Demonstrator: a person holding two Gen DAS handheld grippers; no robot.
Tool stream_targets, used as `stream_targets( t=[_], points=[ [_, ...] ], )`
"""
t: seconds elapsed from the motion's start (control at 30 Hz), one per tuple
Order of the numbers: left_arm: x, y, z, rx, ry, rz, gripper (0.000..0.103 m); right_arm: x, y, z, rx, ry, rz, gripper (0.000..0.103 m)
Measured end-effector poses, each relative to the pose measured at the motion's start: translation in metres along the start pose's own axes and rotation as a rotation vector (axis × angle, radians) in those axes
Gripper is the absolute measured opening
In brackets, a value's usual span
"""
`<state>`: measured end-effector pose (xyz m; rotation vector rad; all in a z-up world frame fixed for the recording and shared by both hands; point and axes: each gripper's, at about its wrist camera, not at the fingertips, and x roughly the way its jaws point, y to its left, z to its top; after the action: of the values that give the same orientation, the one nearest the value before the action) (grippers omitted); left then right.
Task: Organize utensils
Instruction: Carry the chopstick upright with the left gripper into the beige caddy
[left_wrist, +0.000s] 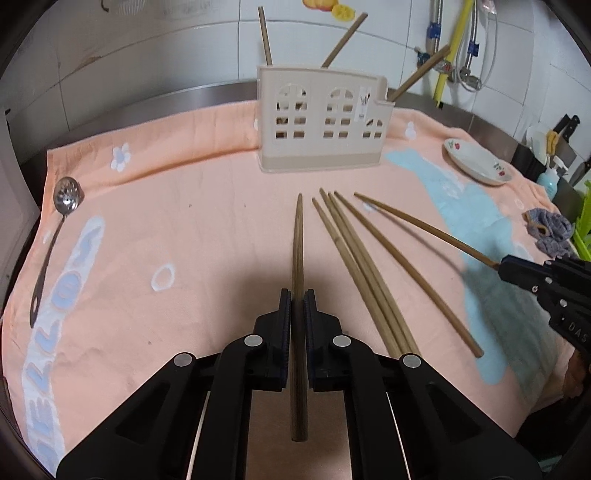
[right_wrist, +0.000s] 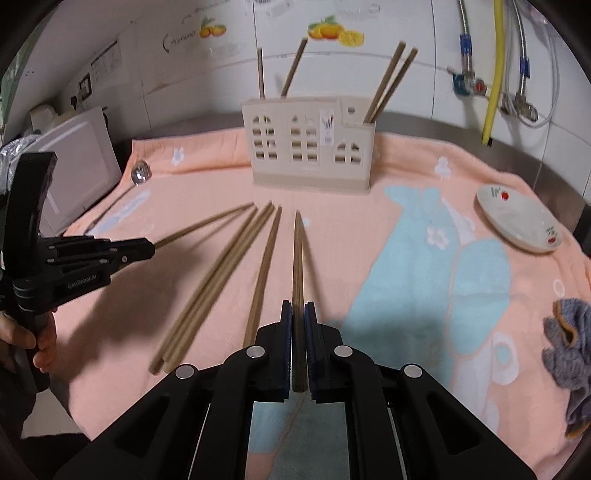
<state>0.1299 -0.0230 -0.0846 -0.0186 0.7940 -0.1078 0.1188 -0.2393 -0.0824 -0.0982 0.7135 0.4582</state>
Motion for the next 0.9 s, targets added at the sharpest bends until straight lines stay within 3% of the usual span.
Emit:
stream_targets(
  t=[0.43, 0.9],
  points=[
    [-0.028, 0.011, 0.039, -0.004, -0.1, -0.019, 0.006, -0.032, 0.002, 0.065, -0.047, -0.13, 0.036, 0.007],
    [-0.039, 0.018, 0.101, 0.042, -0.155, -0.038, 0.005, -0.042, -0.005, 0.143, -0.097, -0.155, 0.055, 0.007]
  ],
)
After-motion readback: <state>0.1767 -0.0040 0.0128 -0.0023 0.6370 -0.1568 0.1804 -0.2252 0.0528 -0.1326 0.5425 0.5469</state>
